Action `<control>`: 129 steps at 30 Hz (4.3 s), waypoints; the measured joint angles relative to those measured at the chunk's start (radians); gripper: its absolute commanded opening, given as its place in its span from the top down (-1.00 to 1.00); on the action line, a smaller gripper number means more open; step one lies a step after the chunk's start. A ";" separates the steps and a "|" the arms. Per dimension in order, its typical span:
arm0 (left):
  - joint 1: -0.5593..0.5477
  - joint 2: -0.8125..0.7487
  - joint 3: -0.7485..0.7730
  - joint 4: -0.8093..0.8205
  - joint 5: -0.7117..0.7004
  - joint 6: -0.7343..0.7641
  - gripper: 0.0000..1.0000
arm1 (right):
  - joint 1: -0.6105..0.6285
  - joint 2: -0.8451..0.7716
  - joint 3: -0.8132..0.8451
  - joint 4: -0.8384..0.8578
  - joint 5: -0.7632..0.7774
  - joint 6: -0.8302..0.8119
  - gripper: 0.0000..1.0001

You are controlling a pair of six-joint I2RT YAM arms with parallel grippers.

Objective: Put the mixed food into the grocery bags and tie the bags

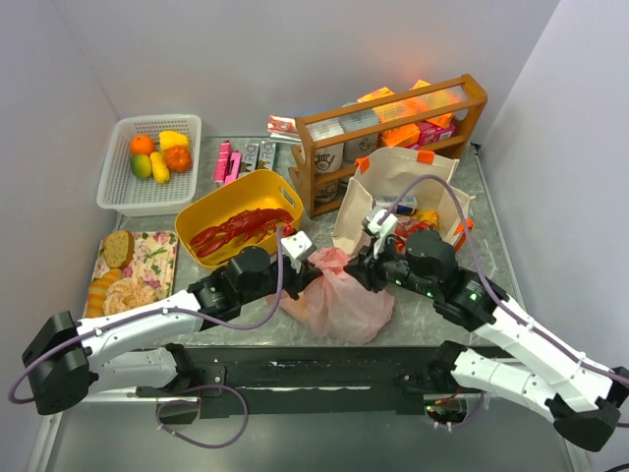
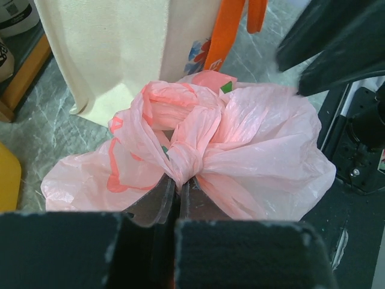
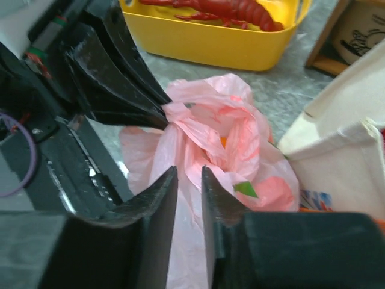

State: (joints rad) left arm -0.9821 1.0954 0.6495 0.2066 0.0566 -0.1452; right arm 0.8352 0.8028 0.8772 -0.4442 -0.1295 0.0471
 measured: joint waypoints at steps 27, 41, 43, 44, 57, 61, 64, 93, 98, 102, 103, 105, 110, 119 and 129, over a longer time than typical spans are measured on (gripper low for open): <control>0.004 -0.022 -0.015 0.017 0.064 -0.008 0.97 | 0.000 0.180 0.008 0.120 -0.077 -0.033 0.40; 0.004 -0.025 -0.015 0.013 0.079 -0.005 0.98 | 0.000 0.181 -0.008 0.123 -0.043 -0.084 0.24; 0.004 -0.026 -0.015 0.012 0.079 -0.005 0.97 | -0.002 0.181 -0.014 0.121 -0.044 -0.091 0.24; 0.004 -0.026 -0.016 0.011 0.079 -0.005 0.97 | -0.003 0.182 -0.015 0.120 -0.044 -0.093 0.24; 0.004 -0.045 -0.019 -0.005 0.078 0.002 0.96 | -0.011 0.165 -0.063 0.128 -0.051 -0.093 0.93; 0.003 -0.045 -0.019 0.002 0.077 0.003 -0.06 | -0.011 0.143 -0.068 0.122 -0.052 -0.090 1.00; 0.004 -0.048 -0.019 -0.009 0.067 -0.009 -0.71 | -0.014 0.117 -0.062 0.100 -0.022 -0.096 1.00; 0.113 -0.175 -0.093 -0.135 0.052 -0.123 0.98 | -0.015 0.106 0.090 -0.129 0.099 -0.142 1.00; 0.113 -0.155 -0.095 -0.111 0.015 -0.142 0.98 | -0.014 0.092 0.140 -0.210 0.169 -0.142 1.00; 0.112 -0.155 -0.095 -0.095 -0.009 -0.158 0.98 | -0.014 0.048 0.146 -0.243 0.216 -0.140 1.00; 0.112 -0.155 -0.095 -0.092 -0.014 -0.163 0.98 | -0.013 0.037 0.146 -0.246 0.229 -0.137 1.00; 0.111 -0.158 -0.098 -0.085 -0.030 -0.175 0.98 | -0.013 0.024 0.146 -0.249 0.271 -0.125 1.00; 0.109 -0.224 -0.148 -0.077 -0.095 -0.220 0.98 | -0.014 0.019 0.121 -0.231 0.378 -0.070 1.00; 0.109 -0.533 -0.262 -0.167 -0.229 -0.376 0.98 | -0.105 -0.023 0.032 -0.167 0.396 0.069 1.00; 0.110 -0.872 -0.345 -0.386 -0.336 -0.661 0.98 | -0.229 -0.049 -0.051 -0.108 0.266 0.138 1.00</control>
State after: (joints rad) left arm -0.8722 0.2230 0.3042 -0.1795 -0.2798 -0.8059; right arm 0.6064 0.7536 0.8257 -0.5526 0.1360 0.1852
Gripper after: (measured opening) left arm 0.024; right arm 0.010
